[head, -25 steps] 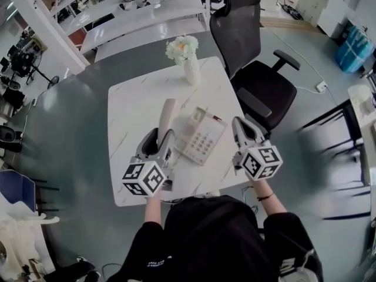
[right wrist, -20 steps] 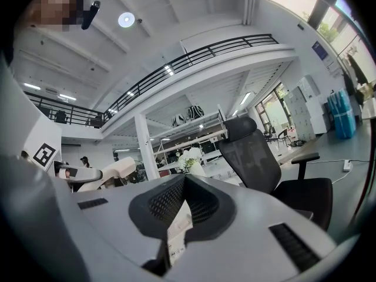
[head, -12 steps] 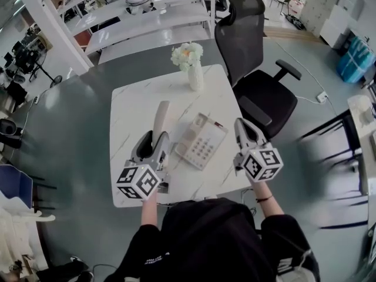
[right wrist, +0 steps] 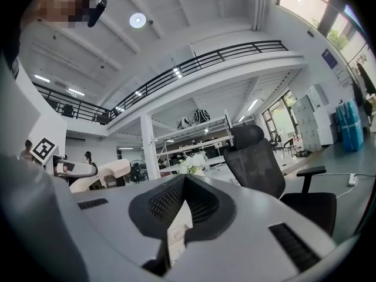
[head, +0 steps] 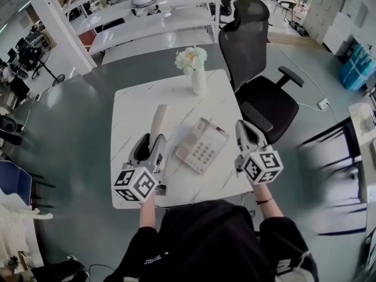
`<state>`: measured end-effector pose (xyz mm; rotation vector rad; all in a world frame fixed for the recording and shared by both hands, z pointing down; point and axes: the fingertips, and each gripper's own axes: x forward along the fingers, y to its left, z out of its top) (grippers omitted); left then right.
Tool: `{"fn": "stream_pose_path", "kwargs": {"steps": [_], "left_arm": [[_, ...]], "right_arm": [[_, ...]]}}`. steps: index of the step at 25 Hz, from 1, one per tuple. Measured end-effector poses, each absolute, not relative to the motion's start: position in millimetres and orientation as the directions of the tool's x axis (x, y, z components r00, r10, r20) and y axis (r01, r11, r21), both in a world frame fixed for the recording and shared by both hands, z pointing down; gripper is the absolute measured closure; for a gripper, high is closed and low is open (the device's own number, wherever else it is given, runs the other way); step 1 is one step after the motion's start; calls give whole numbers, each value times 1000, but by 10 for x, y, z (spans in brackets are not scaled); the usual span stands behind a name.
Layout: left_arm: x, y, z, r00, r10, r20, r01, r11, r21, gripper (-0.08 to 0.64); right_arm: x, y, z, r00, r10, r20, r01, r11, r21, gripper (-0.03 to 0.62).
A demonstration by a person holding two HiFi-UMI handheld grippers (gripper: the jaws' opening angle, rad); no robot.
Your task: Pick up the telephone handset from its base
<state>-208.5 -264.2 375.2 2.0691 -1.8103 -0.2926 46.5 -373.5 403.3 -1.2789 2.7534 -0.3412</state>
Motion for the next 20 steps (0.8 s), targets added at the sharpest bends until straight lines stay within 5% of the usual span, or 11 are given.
{"fn": "stream_pose_path", "kwargs": {"steps": [20], "left_arm": [[-2076, -2713, 3779, 146, -985, 93, -905, -95, 414, 347]], "right_arm": [[432, -3768, 3985, -655, -755, 15, -738, 635, -228, 601]]}}
